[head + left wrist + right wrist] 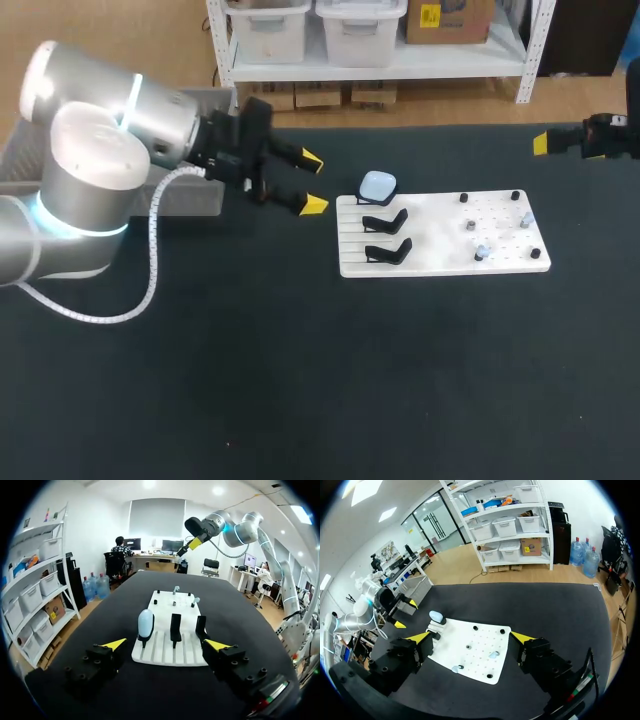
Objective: Pick up each earbud case from the left stands, insert the matching earbuds, close the lid, and place the case in the box.
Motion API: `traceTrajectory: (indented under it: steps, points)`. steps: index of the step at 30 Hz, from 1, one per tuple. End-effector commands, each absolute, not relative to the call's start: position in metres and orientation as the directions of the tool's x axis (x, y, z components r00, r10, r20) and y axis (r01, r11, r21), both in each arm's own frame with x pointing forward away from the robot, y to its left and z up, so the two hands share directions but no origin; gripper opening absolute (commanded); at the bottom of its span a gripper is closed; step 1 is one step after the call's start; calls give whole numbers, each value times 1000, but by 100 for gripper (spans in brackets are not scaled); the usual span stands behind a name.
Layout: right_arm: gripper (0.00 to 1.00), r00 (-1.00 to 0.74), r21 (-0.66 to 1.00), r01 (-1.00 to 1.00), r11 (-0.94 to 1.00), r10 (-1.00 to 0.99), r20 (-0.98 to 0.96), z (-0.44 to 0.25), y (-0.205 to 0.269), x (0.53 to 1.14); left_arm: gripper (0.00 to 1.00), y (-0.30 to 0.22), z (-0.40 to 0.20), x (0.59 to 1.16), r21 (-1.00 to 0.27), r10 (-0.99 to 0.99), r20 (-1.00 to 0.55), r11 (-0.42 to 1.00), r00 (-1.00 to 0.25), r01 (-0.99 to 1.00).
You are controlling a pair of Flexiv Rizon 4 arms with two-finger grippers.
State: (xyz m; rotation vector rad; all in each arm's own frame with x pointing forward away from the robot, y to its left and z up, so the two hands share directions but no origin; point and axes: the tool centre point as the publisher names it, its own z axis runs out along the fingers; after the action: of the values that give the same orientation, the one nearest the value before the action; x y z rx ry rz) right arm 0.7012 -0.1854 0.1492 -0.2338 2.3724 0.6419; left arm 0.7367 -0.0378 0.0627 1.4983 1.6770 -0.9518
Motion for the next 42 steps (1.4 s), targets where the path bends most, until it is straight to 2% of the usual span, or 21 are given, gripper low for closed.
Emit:
traceTrajectory:
  steps: [1,5,16,23,28,36,42]
  points:
    - [100,-766,386,-324,864,0,-643,149,-186,701,98,-44,59,744,-76,497,-863,54,-93,996]
    - [100,-766,386,-324,864,0,-643,149,-186,701,95,-46,58,747,-72,501,-861,52,-88,996]
    - [100,-766,386,-324,864,0,-643,149,-186,701,69,-54,50,748,-85,508,-856,48,-98,995]
    - [100,-766,386,-324,864,0,-643,149,-186,701,69,-64,45,748,-90,506,-857,41,-98,995]
    - [100,-766,386,-324,864,0,-643,149,-186,701,74,-71,41,750,-89,511,-854,35,-95,995]
    - [100,-766,386,-324,864,0,-643,149,-186,701,73,-76,35,762,-99,504,-856,50,-111,994]
    - [100,-766,386,-324,864,0,-643,149,-186,701,64,-82,32,765,-110,492,-863,38,-115,993]
